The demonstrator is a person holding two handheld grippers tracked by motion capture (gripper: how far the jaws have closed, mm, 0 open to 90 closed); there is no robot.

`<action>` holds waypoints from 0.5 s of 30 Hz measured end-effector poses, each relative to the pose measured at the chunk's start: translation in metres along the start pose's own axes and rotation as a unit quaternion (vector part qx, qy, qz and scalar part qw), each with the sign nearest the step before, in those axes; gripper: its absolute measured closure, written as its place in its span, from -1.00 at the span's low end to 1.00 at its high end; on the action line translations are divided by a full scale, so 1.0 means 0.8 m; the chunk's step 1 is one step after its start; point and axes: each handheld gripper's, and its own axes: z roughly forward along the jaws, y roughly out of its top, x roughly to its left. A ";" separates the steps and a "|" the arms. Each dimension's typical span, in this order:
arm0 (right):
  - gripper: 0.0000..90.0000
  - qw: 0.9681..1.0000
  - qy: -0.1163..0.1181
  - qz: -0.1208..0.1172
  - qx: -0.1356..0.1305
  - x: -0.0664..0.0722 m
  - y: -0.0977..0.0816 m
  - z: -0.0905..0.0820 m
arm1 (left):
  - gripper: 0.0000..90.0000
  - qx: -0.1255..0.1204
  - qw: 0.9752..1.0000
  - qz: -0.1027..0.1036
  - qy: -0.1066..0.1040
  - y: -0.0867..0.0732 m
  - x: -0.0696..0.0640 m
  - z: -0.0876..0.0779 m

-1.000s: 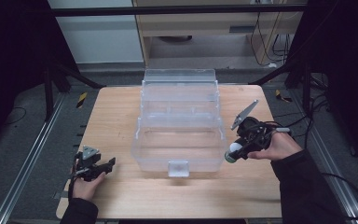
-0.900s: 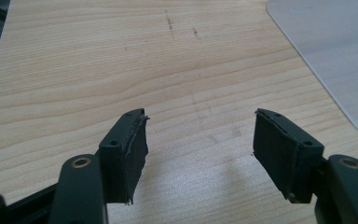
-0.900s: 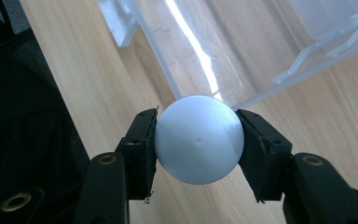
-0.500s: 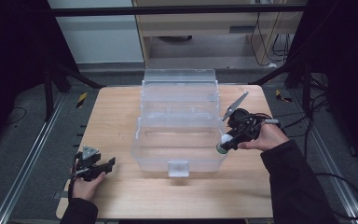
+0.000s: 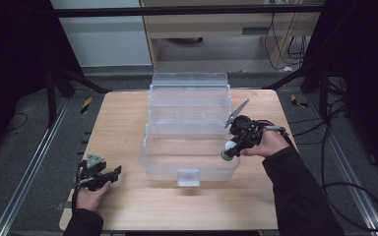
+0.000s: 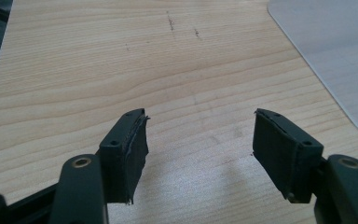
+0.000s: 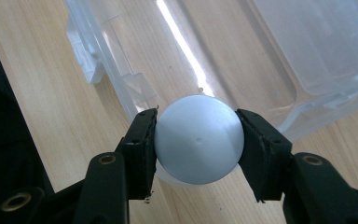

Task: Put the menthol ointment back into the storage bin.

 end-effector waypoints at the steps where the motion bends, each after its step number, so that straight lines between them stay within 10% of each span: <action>1: 0.12 1.000 0.002 0.000 0.002 0.000 0.000 0.003 | -0.22 -0.001 1.000 0.000 0.000 0.000 0.000 0.000; 15: 0.12 1.000 0.000 -0.008 0.020 -0.003 -0.007 0.035 | -0.22 -0.001 1.000 0.000 0.001 0.000 0.000 0.000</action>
